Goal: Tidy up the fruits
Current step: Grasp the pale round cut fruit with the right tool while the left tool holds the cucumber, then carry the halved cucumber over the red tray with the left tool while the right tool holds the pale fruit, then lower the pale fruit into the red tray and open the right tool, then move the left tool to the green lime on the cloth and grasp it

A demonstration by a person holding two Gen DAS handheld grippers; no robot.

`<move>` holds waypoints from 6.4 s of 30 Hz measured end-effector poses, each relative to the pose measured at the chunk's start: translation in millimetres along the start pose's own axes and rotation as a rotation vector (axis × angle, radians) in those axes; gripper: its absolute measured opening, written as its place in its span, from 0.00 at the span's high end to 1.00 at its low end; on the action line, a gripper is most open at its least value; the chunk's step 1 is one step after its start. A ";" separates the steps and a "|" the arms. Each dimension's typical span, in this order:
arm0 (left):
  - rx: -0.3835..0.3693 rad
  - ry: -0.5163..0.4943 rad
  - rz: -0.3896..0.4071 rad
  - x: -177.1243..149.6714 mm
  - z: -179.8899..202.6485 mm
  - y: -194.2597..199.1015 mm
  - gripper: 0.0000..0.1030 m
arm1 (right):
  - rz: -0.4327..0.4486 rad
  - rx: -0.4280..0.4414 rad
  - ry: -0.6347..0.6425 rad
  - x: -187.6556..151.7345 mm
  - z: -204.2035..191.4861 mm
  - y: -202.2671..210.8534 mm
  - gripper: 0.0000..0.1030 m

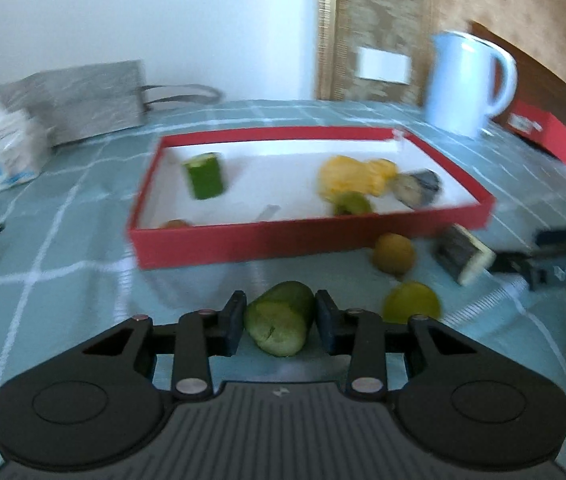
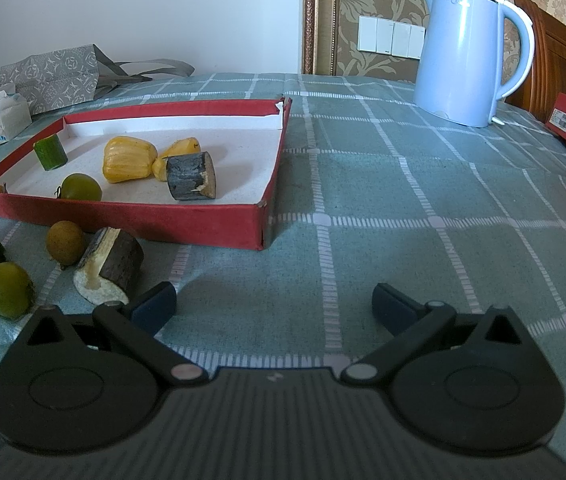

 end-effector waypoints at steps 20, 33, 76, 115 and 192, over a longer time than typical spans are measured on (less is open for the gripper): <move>0.116 0.119 0.036 8.8 -33.8 -2.2 0.65 | 0.199 0.103 0.015 17.2 -26.1 40.3 0.00; 0.128 0.091 0.037 7.0 -31.1 -2.4 0.65 | 0.087 0.115 0.110 24.6 -64.9 13.1 0.21; 0.120 0.131 0.116 24.5 -34.4 14.8 0.65 | 0.150 0.088 0.111 18.7 -60.1 24.7 0.68; 0.291 0.048 0.213 78.4 -17.5 -40.7 0.30 | 0.086 0.145 0.080 15.5 -55.4 7.6 0.68; 0.225 0.144 0.085 17.7 -34.9 -1.5 0.22 | 0.108 0.025 0.116 15.7 -44.3 15.3 0.00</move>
Point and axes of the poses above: each gripper's, at about its wrist camera, not at the fingertips, and y roughly against the way its jaws point, z to its right, x to its top, the point moved 8 cm from there along -y, roughly the way its jaws point, and after that the axes turned 10 degrees about y, right-handed, at the moved point
